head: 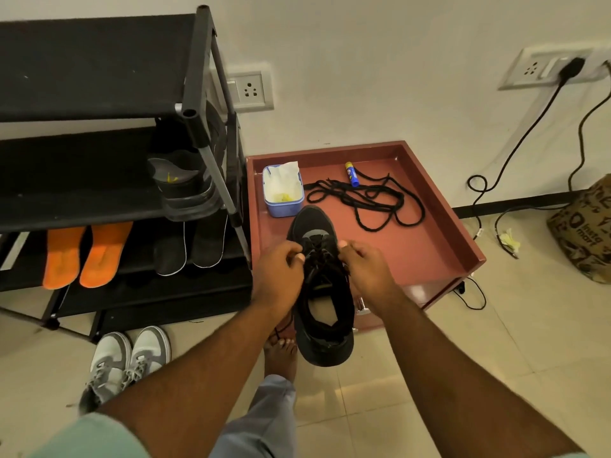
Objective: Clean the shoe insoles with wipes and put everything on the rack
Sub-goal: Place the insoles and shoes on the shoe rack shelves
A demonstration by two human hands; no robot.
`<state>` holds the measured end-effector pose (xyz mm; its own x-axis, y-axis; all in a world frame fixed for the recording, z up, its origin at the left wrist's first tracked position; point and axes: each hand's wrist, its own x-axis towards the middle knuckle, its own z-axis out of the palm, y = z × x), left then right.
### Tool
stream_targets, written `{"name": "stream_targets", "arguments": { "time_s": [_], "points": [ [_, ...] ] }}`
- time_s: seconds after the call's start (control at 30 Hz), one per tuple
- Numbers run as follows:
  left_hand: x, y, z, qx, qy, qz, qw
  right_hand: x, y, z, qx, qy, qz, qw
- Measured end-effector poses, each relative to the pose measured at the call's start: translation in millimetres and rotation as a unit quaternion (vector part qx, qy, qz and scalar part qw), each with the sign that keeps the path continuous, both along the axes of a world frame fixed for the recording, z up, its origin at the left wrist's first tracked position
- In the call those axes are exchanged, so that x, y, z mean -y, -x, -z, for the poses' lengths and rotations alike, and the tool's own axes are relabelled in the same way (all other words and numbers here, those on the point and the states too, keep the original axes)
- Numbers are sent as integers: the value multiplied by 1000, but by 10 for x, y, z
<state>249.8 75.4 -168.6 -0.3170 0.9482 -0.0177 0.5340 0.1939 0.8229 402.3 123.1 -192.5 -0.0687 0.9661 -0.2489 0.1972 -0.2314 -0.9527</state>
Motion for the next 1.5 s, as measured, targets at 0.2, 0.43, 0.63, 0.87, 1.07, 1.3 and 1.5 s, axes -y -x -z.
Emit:
{"name": "stream_targets", "arguments": {
  "time_s": [0.2,0.43,0.63,0.87,1.07,1.3,1.5],
  "points": [
    [-338,0,123,53,45,-3,998,-240,58,7,164,-87,-68,980],
    [-462,65,226,-27,-8,28,999,-407,29,-59,310,-200,-192,909],
    [-468,104,353,-103,-64,83,989,-487,65,-18,368,-241,-270,857],
    [-737,330,272,-182,9,246,952,-479,85,123,308,-249,-243,885],
    [-749,447,118,-132,87,283,946,-373,154,202,289,-236,-195,907],
    [-579,343,222,-51,59,181,980,-285,196,196,278,-194,-121,933],
    [-324,238,411,96,-20,133,986,-109,11,133,158,-200,-112,960]
  ]
}}
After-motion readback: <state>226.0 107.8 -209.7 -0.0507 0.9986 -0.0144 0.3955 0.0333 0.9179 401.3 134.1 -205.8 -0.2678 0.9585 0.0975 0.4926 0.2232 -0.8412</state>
